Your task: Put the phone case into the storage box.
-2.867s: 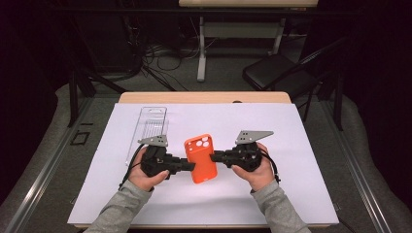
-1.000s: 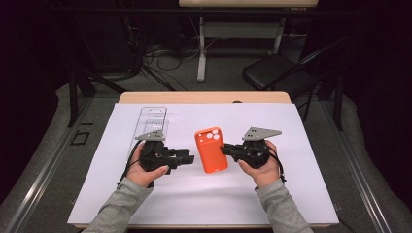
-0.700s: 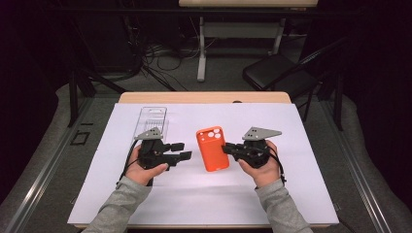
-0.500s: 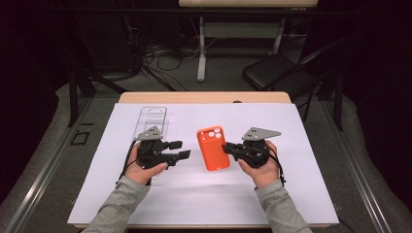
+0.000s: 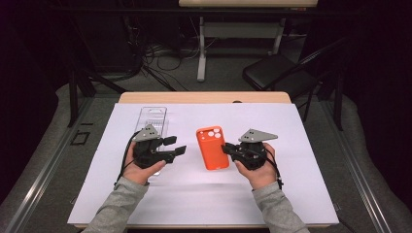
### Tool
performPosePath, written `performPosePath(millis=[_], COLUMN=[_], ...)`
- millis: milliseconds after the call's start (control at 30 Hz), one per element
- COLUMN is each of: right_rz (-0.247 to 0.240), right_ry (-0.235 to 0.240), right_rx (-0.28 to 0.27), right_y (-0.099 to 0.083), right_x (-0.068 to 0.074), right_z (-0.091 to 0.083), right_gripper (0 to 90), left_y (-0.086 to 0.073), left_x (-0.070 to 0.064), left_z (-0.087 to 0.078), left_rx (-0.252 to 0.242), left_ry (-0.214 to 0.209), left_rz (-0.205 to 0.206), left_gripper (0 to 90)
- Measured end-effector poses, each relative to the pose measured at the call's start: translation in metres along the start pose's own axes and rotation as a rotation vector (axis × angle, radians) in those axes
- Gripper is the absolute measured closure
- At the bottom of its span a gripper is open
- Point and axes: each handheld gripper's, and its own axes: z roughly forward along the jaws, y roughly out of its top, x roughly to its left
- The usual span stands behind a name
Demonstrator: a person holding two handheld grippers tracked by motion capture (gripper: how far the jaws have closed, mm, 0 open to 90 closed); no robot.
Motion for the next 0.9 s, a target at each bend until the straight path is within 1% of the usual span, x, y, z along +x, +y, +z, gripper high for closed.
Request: performPosePath(millis=[100, 233, 267, 367, 467, 700, 767, 900], right_rz=[0.002, 0.010, 0.009, 0.020, 0.027, 0.036, 0.030, 0.025], right_ry=[-0.016, -0.035, -0.038, -0.049, -0.061, -0.071, -0.070, -0.068], right_rx=[-0.002, -0.016, -0.018, -0.023, -0.021, -0.005, -0.004, 0.004], right_y=[0.000, 0.000, 0.000, -0.002, -0.004, -0.007, -0.008, -0.008], right_x=[0.003, 0.008, 0.008, 0.012, 0.015, 0.021, 0.022, 0.026], right_z=[0.000, 0.001, 0.001, 0.003, 0.006, 0.012, 0.013, 0.015], right_gripper=[83.1, 83.1, 83.1, 83.1, 83.1, 83.1, 83.1, 83.1], left_y=[0.002, 0.003, 0.004, 0.005, 0.005, 0.007, 0.007, 0.008], left_x=[-0.001, -0.005, -0.006, -0.010, -0.013, -0.021, -0.024, -0.028], left_z=[-0.002, -0.004, -0.004, -0.005, -0.004, -0.003, -0.002, -0.002], left_rx=[-0.010, -0.024, -0.026, -0.030, -0.034, -0.032, -0.029, -0.022], left_ry=[0.010, 0.042, 0.054, 0.079, 0.088, 0.099, 0.107, 0.104], left_rz=[0.015, 0.038, 0.051, 0.070, 0.081, 0.110, 0.120, 0.132], left_gripper=[41.7, 37.9, 36.6, 36.1, 36.2, 36.2, 36.2, 36.3])
